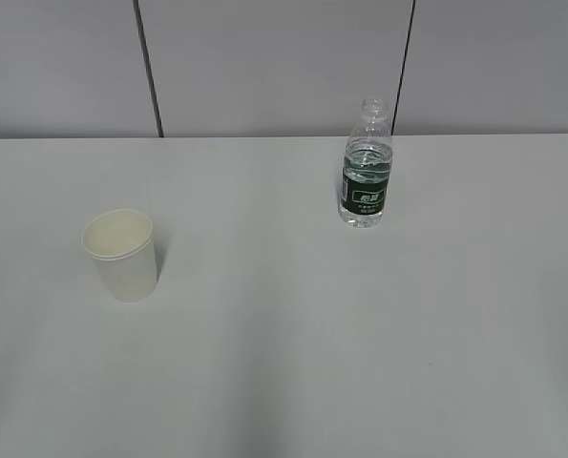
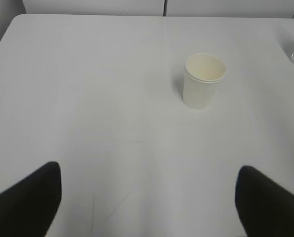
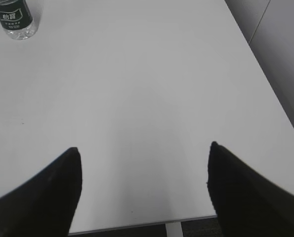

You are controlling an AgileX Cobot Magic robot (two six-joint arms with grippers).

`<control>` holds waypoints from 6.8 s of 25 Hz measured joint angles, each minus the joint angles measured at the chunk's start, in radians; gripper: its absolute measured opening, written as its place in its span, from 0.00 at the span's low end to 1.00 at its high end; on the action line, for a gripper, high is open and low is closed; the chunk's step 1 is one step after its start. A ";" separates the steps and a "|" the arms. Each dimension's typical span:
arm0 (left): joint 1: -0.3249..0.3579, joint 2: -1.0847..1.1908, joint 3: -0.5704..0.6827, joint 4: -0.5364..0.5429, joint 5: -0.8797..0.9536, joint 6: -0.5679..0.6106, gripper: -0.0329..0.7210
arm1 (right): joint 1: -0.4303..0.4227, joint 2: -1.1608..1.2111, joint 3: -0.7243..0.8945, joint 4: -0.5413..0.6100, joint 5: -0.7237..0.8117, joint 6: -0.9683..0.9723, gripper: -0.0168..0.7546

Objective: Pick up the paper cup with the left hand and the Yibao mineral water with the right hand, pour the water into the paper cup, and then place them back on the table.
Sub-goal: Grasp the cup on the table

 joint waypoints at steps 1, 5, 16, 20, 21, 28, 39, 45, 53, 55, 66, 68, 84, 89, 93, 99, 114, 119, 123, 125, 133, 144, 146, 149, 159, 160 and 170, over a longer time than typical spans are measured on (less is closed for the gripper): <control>0.000 0.000 0.000 0.000 0.000 0.000 0.90 | 0.000 0.000 0.000 0.000 0.000 0.000 0.78; 0.000 0.000 0.000 0.000 0.000 0.000 0.89 | 0.000 0.000 0.000 0.000 0.000 0.000 0.78; 0.000 0.000 0.000 -0.020 0.000 0.000 0.80 | 0.000 0.000 0.000 0.000 0.000 0.000 0.78; -0.006 0.061 0.000 -0.061 -0.002 0.000 0.79 | 0.000 0.000 0.000 0.000 0.000 0.000 0.78; -0.007 0.088 -0.001 -0.066 -0.005 0.000 0.79 | 0.000 0.000 0.000 0.000 0.000 0.000 0.78; -0.007 0.308 -0.030 -0.110 -0.162 0.000 0.78 | 0.000 0.000 0.000 0.000 0.000 0.000 0.78; -0.258 0.521 -0.030 -0.073 -0.448 0.078 0.78 | 0.000 0.000 0.000 0.000 0.000 0.000 0.78; -0.394 0.626 -0.022 0.014 -0.670 0.081 0.78 | 0.000 0.000 0.000 0.000 0.000 0.000 0.78; -0.397 0.760 0.167 -0.011 -1.041 0.081 0.78 | 0.000 0.000 0.000 0.000 0.000 0.000 0.78; -0.397 0.790 0.215 -0.031 -1.149 0.081 0.78 | 0.000 0.000 0.000 0.000 0.000 0.000 0.78; -0.397 1.093 0.290 -0.044 -1.445 0.081 0.80 | 0.000 0.000 0.000 0.000 0.000 0.000 0.78; -0.397 1.160 0.290 -0.046 -1.516 0.081 0.80 | 0.000 0.000 0.000 0.000 0.000 0.000 0.78; -0.397 1.657 0.285 -0.044 -2.011 0.081 0.82 | 0.000 0.000 0.000 0.000 0.000 0.000 0.78; -0.397 1.746 0.259 -0.041 -2.064 0.081 0.90 | 0.000 0.000 0.000 0.000 0.000 0.000 0.78; -0.397 1.780 0.235 -0.041 -2.101 0.081 0.91 | 0.000 0.000 0.000 0.000 0.000 0.000 0.78; -0.397 1.872 0.207 -0.041 -2.182 0.081 0.91 | 0.000 0.000 0.000 0.000 0.000 0.000 0.78; -0.397 2.049 0.103 -0.053 -2.246 0.081 0.91 | 0.000 0.000 0.000 0.008 0.000 0.000 0.78; -0.397 2.080 0.059 -0.057 -2.246 0.081 0.91 | 0.000 0.000 0.000 0.008 0.000 0.000 0.78; -0.397 2.091 0.042 -0.063 -2.247 0.081 0.91 | 0.000 0.000 0.000 0.008 0.000 0.000 0.78; -0.397 2.091 0.041 -0.074 -2.247 0.081 0.91 | 0.000 0.000 0.000 0.009 0.000 0.000 0.78; -0.397 2.091 0.019 -0.088 -2.247 0.077 0.88 | 0.000 0.000 0.000 0.009 0.000 0.000 0.78; -0.397 2.091 0.019 -0.088 -2.247 0.061 0.84 | 0.000 0.000 0.000 0.009 0.000 0.000 0.78; -0.397 2.091 0.011 -0.088 -2.246 0.058 0.83 | 0.000 0.000 0.000 0.009 0.000 0.000 0.78; -0.397 2.091 -0.005 -0.086 -2.247 0.056 0.83 | 0.000 0.000 0.000 0.009 0.000 0.000 0.78; -0.397 2.091 -0.010 -0.087 -2.247 0.055 0.74 | 0.000 0.000 0.000 0.009 0.000 0.000 0.78; -0.397 2.091 -0.010 -0.088 -2.247 0.055 0.75 | 0.000 0.000 0.000 0.009 0.000 0.000 0.78; -0.397 2.091 -0.007 -0.087 -2.247 0.055 0.78 | 0.000 0.000 0.000 0.009 0.000 0.000 0.78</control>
